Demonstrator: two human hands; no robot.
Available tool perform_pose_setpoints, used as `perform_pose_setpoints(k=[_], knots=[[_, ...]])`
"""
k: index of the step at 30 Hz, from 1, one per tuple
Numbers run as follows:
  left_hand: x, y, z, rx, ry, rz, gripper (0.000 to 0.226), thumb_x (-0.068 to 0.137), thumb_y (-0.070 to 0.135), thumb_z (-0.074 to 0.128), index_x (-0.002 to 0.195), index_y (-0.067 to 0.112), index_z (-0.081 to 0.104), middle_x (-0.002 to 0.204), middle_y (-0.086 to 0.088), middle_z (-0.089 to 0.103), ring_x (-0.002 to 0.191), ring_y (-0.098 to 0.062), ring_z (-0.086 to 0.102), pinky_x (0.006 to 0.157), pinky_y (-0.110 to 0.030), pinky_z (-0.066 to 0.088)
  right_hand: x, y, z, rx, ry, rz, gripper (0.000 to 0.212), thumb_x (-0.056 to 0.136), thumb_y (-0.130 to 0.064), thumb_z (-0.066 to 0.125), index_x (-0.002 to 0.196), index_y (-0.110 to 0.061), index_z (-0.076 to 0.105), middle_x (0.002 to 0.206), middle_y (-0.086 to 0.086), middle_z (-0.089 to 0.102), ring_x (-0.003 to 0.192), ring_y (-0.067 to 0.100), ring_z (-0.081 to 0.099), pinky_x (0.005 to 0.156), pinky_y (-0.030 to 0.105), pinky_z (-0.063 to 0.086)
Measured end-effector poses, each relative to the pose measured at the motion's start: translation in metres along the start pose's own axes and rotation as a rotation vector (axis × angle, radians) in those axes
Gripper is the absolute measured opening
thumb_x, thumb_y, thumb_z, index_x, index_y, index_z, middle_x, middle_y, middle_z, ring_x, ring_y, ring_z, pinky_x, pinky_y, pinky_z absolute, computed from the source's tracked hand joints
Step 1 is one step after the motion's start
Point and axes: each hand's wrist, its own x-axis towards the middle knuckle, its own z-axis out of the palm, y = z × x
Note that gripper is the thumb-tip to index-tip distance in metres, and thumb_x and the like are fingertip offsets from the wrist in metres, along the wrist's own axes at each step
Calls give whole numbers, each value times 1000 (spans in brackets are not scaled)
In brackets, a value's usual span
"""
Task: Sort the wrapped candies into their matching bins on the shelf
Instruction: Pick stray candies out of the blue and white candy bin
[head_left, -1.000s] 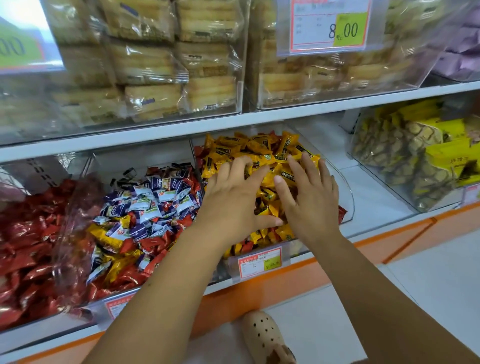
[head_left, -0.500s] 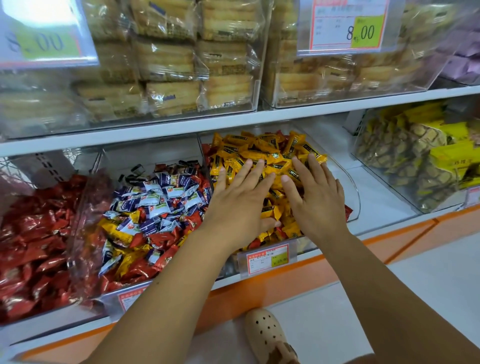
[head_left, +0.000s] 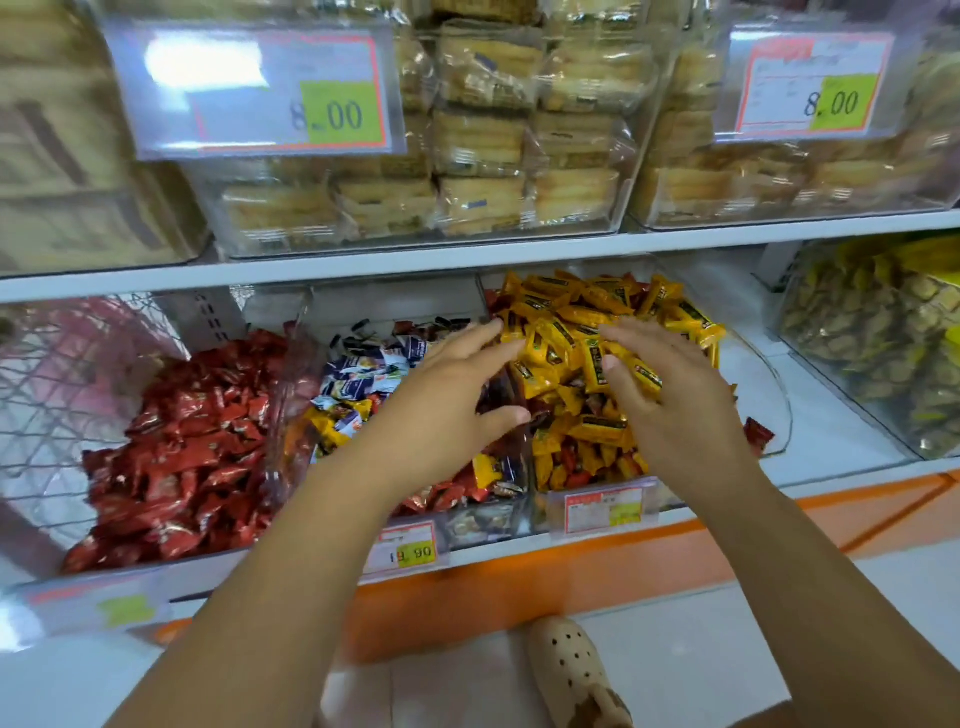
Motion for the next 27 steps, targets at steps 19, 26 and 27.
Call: perform_pose_setpoints(k=[19, 26, 27], knots=[[-70, -90, -36, 414, -26, -104, 42, 88, 25, 64, 129, 33, 57, 131, 9, 55, 128, -14, 34, 108, -28, 25, 6, -72, 114, -481, -836, -128, 65, 85, 6, 50, 140, -27, 44, 140, 5, 48, 128, 25, 41, 99, 37, 44], [-69, -93, -27, 544, -181, -91, 43, 80, 49, 65, 121, 38, 60, 102, 18, 64, 116, -8, 41, 101, -31, 6, 4, -77, 100, -261, -673, -139, 38, 90, -16, 63, 123, -28, 48, 106, 3, 62, 88, 18, 57, 77, 32, 48], [-70, -94, -26, 539, -165, -87, 44, 78, 53, 65, 120, 40, 60, 100, 19, 64, 114, -7, 40, 100, -30, 4, 5, -79, 96, -248, -656, -146, 32, 91, -19, 62, 119, -29, 50, 106, 2, 61, 87, 18, 57, 75, 31, 47]])
